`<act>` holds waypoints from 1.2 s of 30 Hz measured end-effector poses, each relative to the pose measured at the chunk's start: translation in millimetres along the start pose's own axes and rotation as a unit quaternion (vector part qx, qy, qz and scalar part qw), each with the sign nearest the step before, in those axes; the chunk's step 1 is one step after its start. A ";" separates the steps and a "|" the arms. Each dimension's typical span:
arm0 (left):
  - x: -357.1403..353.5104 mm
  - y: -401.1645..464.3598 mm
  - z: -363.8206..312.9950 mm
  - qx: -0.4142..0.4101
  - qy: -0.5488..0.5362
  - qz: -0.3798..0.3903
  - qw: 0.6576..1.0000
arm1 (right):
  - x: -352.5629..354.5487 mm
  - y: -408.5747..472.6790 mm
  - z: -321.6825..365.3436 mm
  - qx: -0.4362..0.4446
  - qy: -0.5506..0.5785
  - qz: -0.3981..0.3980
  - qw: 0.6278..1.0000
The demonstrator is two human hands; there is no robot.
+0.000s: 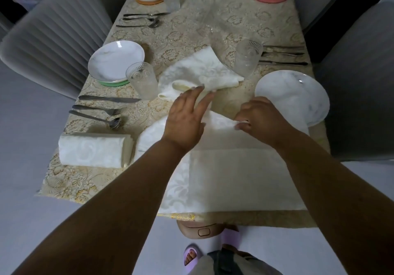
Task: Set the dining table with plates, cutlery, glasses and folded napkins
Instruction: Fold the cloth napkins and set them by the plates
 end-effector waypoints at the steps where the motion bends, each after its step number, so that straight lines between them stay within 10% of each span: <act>1: 2.8 11.1 -1.7 -0.023 0.011 0.035 0.999 | 1.9 -8.2 1.0 0.003 -0.001 0.003 1.000; 6: 13.0 9.0 -6.8 -0.069 0.053 0.170 0.982 | 14.6 -48.4 -9.2 -0.043 -0.015 -0.011 0.999; 36: 20.7 -198.5 -28.7 0.047 0.060 0.083 0.994 | -5.4 -242.1 -35.2 -0.299 -0.105 -0.266 0.910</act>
Point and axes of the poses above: each hand's wrist, its own y-axis towards the middle knuckle, its own x-axis out of the back of the hand, z = x × y, the point moved 6 cm from there along y, towards the middle knuckle, and after that the axes turned 13 degrees about -x, right-handed, at the moved point
